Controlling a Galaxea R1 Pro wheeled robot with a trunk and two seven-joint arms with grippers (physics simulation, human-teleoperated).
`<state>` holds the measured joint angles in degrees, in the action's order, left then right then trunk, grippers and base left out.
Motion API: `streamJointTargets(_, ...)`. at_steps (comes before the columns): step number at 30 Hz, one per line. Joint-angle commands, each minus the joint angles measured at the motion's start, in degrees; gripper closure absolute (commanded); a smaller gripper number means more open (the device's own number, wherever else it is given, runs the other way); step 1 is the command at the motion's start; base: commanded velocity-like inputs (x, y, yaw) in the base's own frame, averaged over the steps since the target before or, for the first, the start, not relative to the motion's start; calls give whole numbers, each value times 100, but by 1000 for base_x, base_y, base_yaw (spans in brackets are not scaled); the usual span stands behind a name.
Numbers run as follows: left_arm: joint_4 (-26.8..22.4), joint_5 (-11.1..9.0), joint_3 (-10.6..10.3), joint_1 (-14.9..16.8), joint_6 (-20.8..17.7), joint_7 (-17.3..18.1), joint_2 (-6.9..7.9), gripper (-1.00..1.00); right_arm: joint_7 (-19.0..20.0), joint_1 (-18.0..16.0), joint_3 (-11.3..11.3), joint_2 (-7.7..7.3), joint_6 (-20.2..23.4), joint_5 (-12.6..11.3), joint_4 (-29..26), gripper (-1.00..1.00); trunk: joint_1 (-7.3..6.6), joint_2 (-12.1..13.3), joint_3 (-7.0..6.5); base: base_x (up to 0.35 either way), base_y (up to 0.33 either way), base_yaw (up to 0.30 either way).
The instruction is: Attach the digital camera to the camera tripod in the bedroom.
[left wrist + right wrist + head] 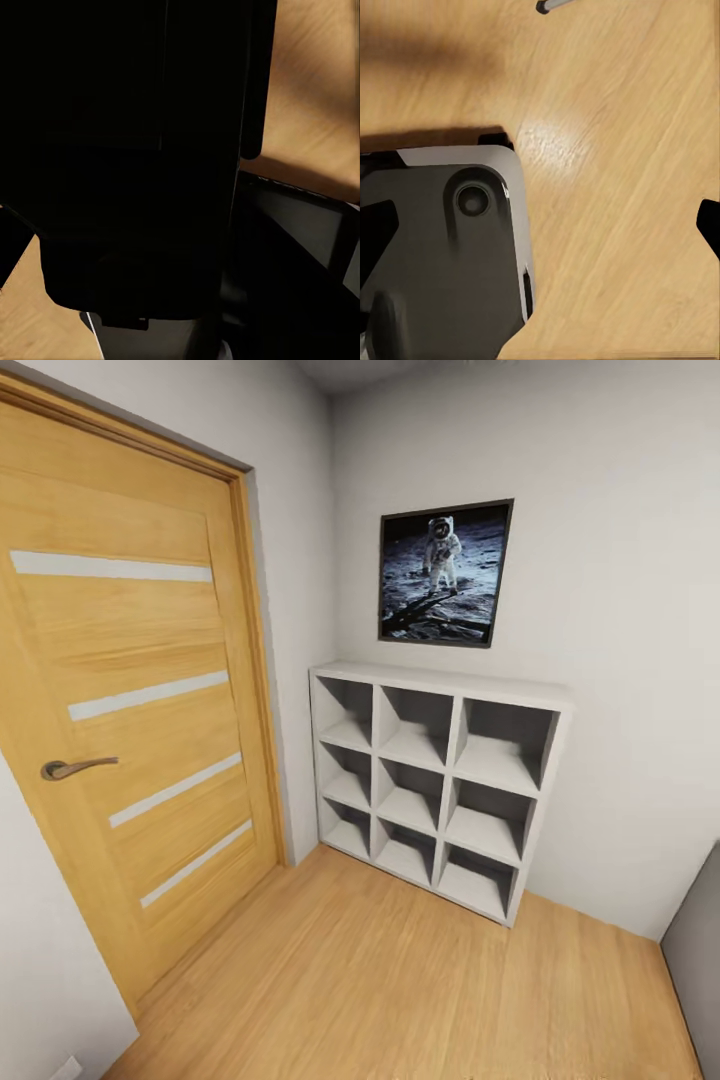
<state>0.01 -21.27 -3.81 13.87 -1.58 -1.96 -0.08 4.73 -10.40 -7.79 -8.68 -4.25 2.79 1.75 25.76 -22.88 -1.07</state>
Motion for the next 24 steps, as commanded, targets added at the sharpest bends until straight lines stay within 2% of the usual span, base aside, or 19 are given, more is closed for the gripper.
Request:
streamJointTargets(1,-1,-30,-42,1,-17,-15,-1,100,19,-6,-47,-3,-32,28,19,-100,2,-4,2,-4,0,-294)
streamJointTargets(24,-1,-26,-42,1,-17,-15,-1,100,19,-6,-47,-3,-32,23,19,-100,2,-4,2,-1,0,-294)
